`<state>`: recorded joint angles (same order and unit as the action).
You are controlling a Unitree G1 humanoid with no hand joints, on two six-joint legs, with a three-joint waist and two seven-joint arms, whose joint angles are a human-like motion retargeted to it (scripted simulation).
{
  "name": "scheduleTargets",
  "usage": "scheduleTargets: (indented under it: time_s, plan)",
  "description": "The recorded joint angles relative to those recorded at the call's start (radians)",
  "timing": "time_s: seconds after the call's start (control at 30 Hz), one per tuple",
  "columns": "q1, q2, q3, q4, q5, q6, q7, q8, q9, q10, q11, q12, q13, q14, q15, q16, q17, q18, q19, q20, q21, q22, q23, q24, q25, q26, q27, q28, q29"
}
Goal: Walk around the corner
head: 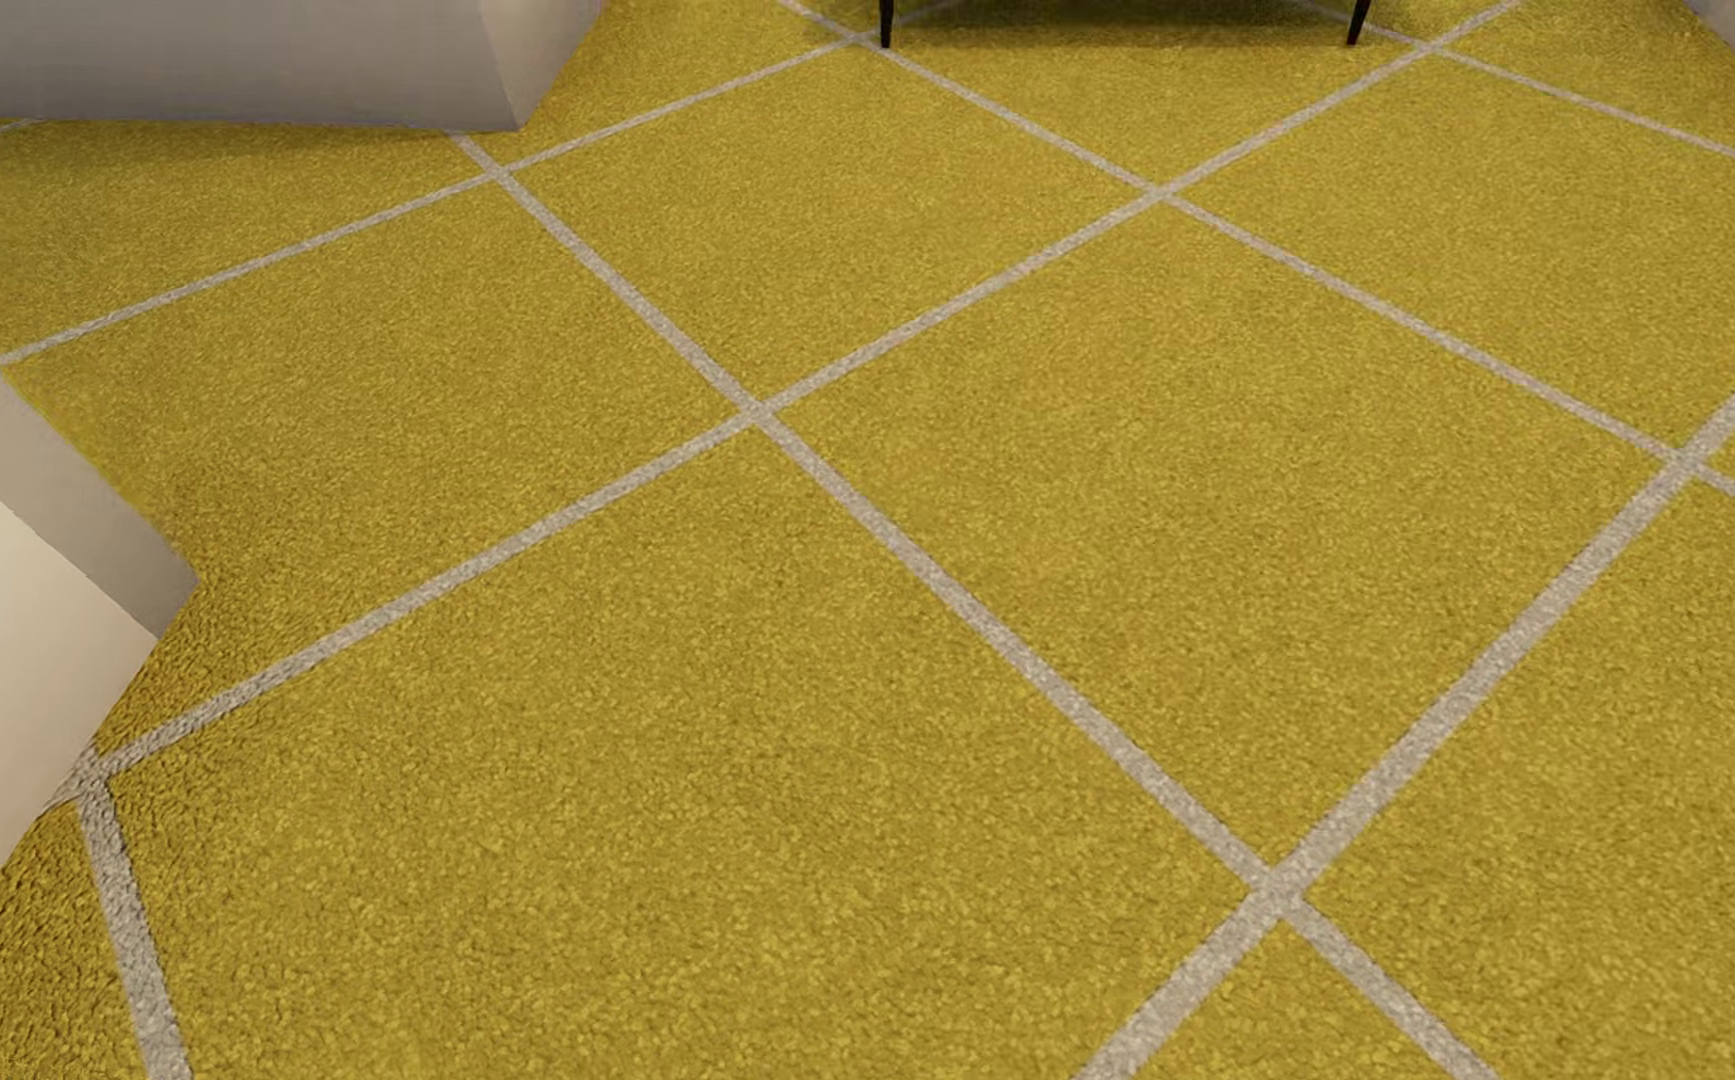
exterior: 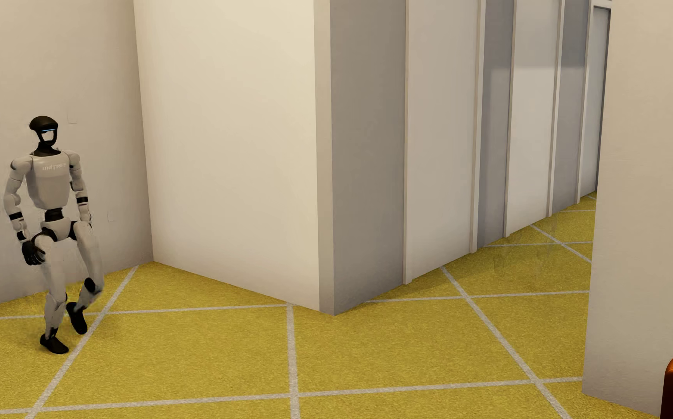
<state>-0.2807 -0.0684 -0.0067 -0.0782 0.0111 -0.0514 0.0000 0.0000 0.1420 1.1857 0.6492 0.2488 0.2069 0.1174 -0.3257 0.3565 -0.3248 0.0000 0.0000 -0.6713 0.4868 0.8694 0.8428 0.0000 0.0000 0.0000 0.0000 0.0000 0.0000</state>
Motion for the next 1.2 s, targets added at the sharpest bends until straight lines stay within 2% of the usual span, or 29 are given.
scheduleTargets:
  time_s: [0.07,0.1,0.17,0.2,0.27,0.3,0.33,0.37,0.4,0.43,0.47,0.5,0.57,0.67,0.7,0.73,0.77,0.8,0.83,0.87,0.93,0.97,1.0,1.03,1.07,1.1,1.13,1.17,1.2]
  plan:
    - [-0.091,0.168,0.092,-0.01,-0.022,-0.021,0.0,0.0,0.006,-0.375,-0.097,0.025,-0.023,0.155,-0.03,0.02,-0.02,0.0,0.0,-0.056,-0.025,0.011,-0.082,0.0,0.0,0.0,0.0,0.0,0.0]
    - [-0.126,0.231,0.127,-0.008,-0.025,-0.022,0.0,0.0,-0.003,-0.553,-0.13,0.045,-0.043,0.09,-0.069,0.026,-0.032,0.0,0.0,-0.051,-0.027,0.002,-0.11,0.0,0.0,0.0,0.0,0.0,0.0]
    - [-0.163,0.343,0.148,-0.009,-0.023,-0.026,0.0,0.0,-0.024,-0.742,-0.154,0.066,-0.089,-0.365,-0.149,0.021,-0.048,0.0,0.0,-0.058,-0.035,0.033,-0.125,0.0,0.0,0.0,0.0,0.0,0.0]
    - [-0.186,0.369,0.179,0.002,-0.025,-0.028,0.0,0.0,-0.027,-0.73,-0.139,0.07,-0.097,-0.415,-0.165,0.021,-0.041,0.0,0.0,-0.078,-0.061,0.04,-0.115,0.0,0.0,0.0,0.0,0.0,0.0]
    - [-0.249,0.41,0.209,-0.028,-0.058,-0.06,0.0,0.0,-0.025,-0.629,-0.06,0.079,-0.089,0.002,-0.057,0.016,-0.02,0.0,0.0,-0.095,-0.087,0.054,-0.07,0.0,0.0,0.0,0.0,0.0,0.0]
    - [-0.25,0.403,0.217,-0.056,-0.093,-0.091,0.0,0.0,-0.02,-0.542,0.042,0.072,-0.062,0.114,0.093,0.014,0.002,0.0,0.0,-0.11,-0.098,0.069,-0.036,0.0,0.0,0.0,0.0,0.0,0.0]
    - [-0.198,0.367,0.193,-0.086,-0.115,-0.106,0.0,0.0,-0.021,-0.504,0.208,0.071,-0.03,0.112,0.297,0.016,0.017,0.0,0.0,-0.115,-0.08,0.08,0.001,0.0,0.0,0.0,0.0,0.0,0.0]
    - [-0.153,0.267,0.162,-0.118,-0.127,-0.105,0.0,0.0,-0.03,-0.479,0.414,0.072,0.001,0.094,0.424,0.007,0.024,0.0,0.0,-0.083,-0.064,0.084,0.016,0.0,0.0,0.0,0.0,0.0,0.0]
    - [-0.072,0.175,0.127,-0.141,-0.149,-0.113,0.0,0.0,-0.017,-0.489,0.616,0.057,0.019,0.044,0.347,0.015,0.022,0.0,0.0,-0.085,-0.018,0.056,0.03,0.0,0.0,0.0,0.0,0.0,0.0]
    - [0.028,0.085,0.075,-0.14,-0.156,-0.105,0.0,0.0,-0.006,-0.52,0.73,0.037,0.039,-0.031,0.181,0.017,0.021,0.0,0.0,-0.076,0.002,0.041,0.034,0.0,0.0,0.0,0.0,0.0,0.0]
    - [0.124,-0.007,0.012,-0.123,-0.142,-0.073,0.0,0.0,-0.003,-0.561,0.765,0.004,0.055,-0.099,0.069,0.02,0.013,0.0,0.0,-0.089,0.018,0.02,0.05,0.0,0.0,0.0,0.0,0.0,0.0]
    - [0.196,-0.098,-0.054,-0.109,-0.138,-0.046,0.0,0.0,-0.016,-0.597,0.71,-0.033,0.078,-0.172,0.018,0.02,0.012,0.0,0.0,-0.082,0.0,0.007,0.069,0.0,0.0,0.0,0.0,0.0,0.0]
    - [0.387,-0.196,-0.152,-0.072,-0.142,-0.009,0.0,0.0,-0.012,-0.702,0.428,-0.099,0.117,-0.328,0.032,0.054,-0.006,0.0,0.0,-0.084,0.006,-0.07,0.082,0.0,0.0,0.0,0.0,0.0,0.0]
    - [0.56,-0.275,-0.228,-0.047,-0.155,0.012,0.0,0.0,-0.051,-0.764,-0.068,-0.2,0.142,-0.525,0.252,0.069,-0.022,0.0,0.0,0.015,0.024,-0.097,0.117,0.0,0.0,0.0,0.0,0.0,0.0]
    - [0.592,-0.316,-0.227,-0.049,-0.156,0.021,0.0,0.0,-0.066,-0.763,-0.481,-0.222,0.143,-0.539,0.346,0.068,-0.024,0.0,0.0,0.058,0.019,-0.1,0.132,0.0,0.0,0.0,0.0,0.0,0.0]
    - [0.621,-0.356,-0.254,-0.028,-0.156,0.028,0.0,0.0,-0.067,-0.741,-0.145,-0.232,0.142,-0.514,0.265,0.084,-0.029,0.0,0.0,0.065,0.036,-0.126,0.131,0.0,0.0,0.0,0.0,0.0,0.0]
    - [0.663,-0.375,-0.282,0.002,-0.127,0.044,0.0,0.0,-0.054,-0.699,-0.052,-0.211,0.134,-0.453,0.275,0.085,-0.031,0.0,0.0,0.121,0.054,-0.152,0.144,0.0,0.0,0.0,0.0,0.0,0.0]
    - [0.651,-0.395,-0.3,0.031,-0.106,0.063,0.0,0.0,-0.07,-0.596,0.037,-0.19,0.135,-0.326,0.326,0.066,-0.03,0.0,0.0,0.148,0.059,-0.137,0.163,0.0,0.0,0.0,0.0,0.0,0.0]
    - [0.613,-0.365,-0.305,0.076,-0.055,0.096,0.0,0.0,-0.064,-0.415,0.118,-0.158,0.132,-0.122,0.29,0.034,-0.028,0.0,0.0,0.158,0.056,-0.105,0.189,0.0,0.0,0.0,0.0,0.0,0.0]
    - [0.496,-0.328,-0.282,0.071,-0.021,0.092,0.0,0.0,-0.065,-0.158,0.132,-0.13,0.118,0.04,0.236,0.023,-0.021,0.0,0.0,0.143,0.039,-0.089,0.196,0.0,0.0,0.0,0.0,0.0,0.0]
    - [0.259,-0.161,-0.221,0.085,0.008,0.083,0.0,0.0,-0.026,0.243,0.085,-0.117,0.098,-0.02,0.164,0.009,-0.016,0.0,0.0,0.044,0.019,-0.051,0.142,0.0,0.0,0.0,0.0,0.0,0.0]
    - [0.152,-0.08,-0.161,0.057,-0.014,0.052,0.0,0.0,-0.024,0.25,0.045,-0.091,0.09,-0.033,0.153,-0.011,-0.014,0.0,0.0,0.044,0.016,-0.027,0.101,0.0,0.0,0.0,0.0,0.0,0.0]
    - [0.065,-0.012,-0.09,0.05,-0.018,0.026,0.0,0.0,-0.014,0.146,0.004,-0.045,0.068,0.002,0.139,0.012,-0.017,0.0,0.0,0.021,0.025,-0.083,0.057,0.0,0.0,0.0,0.0,0.0,0.0]
    - [0.014,0.072,-0.04,0.037,-0.04,0.015,0.0,0.0,-0.005,-0.06,-0.032,-0.039,0.05,0.089,0.125,-0.004,-0.031,0.0,0.0,-0.031,0.027,0.007,0.02,0.0,0.0,0.0,0.0,0.0,0.0]
    - [-0.044,0.129,0.006,0.037,-0.039,0.009,0.0,0.0,-0.019,-0.294,-0.074,-0.008,0.039,0.133,0.106,-0.014,-0.033,0.0,0.0,0.008,0.002,0.034,-0.026,0.0,0.0,0.0,0.0,0.0,0.0]
    - [-0.056,0.212,0.034,0.026,-0.042,0.006,0.0,0.0,-0.028,-0.537,-0.114,0.016,0.031,0.029,0.074,-0.013,-0.041,0.0,0.0,0.012,-0.016,0.06,-0.064,0.0,0.0,0.0,0.0,0.0,0.0]
    - [-0.054,0.274,0.049,0.018,-0.023,0.019,0.0,0.0,-0.046,-0.666,-0.144,0.033,0.019,-0.322,0.032,-0.007,-0.054,0.0,0.0,-0.017,-0.05,0.064,-0.1,0.0,0.0,0.0,0.0,0.0,0.0]
    - [-0.075,0.308,0.059,0.026,-0.018,0.025,0.0,0.0,-0.071,-1.022,-0.145,0.055,0.015,-0.039,-0.025,0.004,-0.068,0.0,0.0,-0.039,-0.08,0.064,-0.126,0.0,0.0,0.0,0.0,0.0,0.0]
    - [-0.095,0.338,0.071,0.026,-0.003,0.032,0.0,0.0,-0.079,-1.051,-0.141,0.075,0.009,-0.001,-0.062,0.009,-0.074,0.0,0.0,-0.061,-0.108,0.075,-0.126,0.0,0.0,0.0,0.0,0.0,0.0]
